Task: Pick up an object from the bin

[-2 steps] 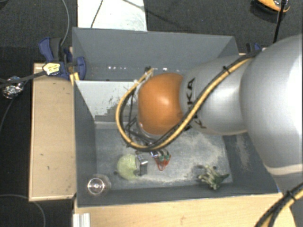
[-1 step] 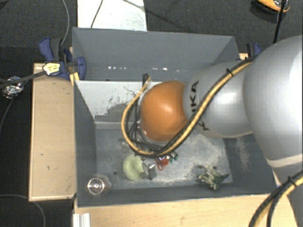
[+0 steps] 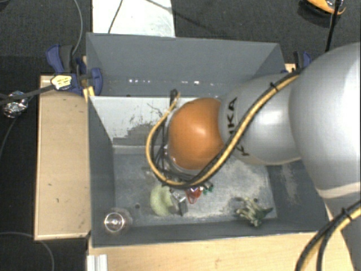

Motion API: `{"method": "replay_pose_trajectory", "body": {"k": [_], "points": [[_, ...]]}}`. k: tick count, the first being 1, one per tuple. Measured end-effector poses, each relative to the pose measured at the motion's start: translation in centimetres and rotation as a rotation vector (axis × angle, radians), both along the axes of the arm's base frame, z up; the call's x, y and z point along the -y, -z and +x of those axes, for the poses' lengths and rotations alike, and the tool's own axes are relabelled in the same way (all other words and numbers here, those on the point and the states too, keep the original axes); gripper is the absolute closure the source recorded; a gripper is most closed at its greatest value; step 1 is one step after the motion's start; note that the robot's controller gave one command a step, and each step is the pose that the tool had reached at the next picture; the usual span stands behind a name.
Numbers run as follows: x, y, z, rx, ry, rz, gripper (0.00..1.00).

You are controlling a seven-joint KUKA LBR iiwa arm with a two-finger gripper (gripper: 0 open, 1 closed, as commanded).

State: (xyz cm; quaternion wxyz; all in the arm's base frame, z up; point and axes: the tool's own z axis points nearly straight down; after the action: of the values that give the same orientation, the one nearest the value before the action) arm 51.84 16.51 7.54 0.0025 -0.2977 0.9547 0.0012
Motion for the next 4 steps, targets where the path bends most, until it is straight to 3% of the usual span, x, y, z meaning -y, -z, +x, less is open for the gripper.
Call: {"method": "replay_pose_trajectory", "body": {"k": [1,2,3,4], "points": [[5.1,0.5,1.0,0.002,-0.135,-0.001,1.0],[5.1,0.5,1.0,0.001,-0.134,0.0,1.0],[5.2,-4.0,-0.5,-0.003,-0.11,0.001,1.0],[5.7,-5.2,1.4,0.003,-0.066,0.002,0.0]]}}
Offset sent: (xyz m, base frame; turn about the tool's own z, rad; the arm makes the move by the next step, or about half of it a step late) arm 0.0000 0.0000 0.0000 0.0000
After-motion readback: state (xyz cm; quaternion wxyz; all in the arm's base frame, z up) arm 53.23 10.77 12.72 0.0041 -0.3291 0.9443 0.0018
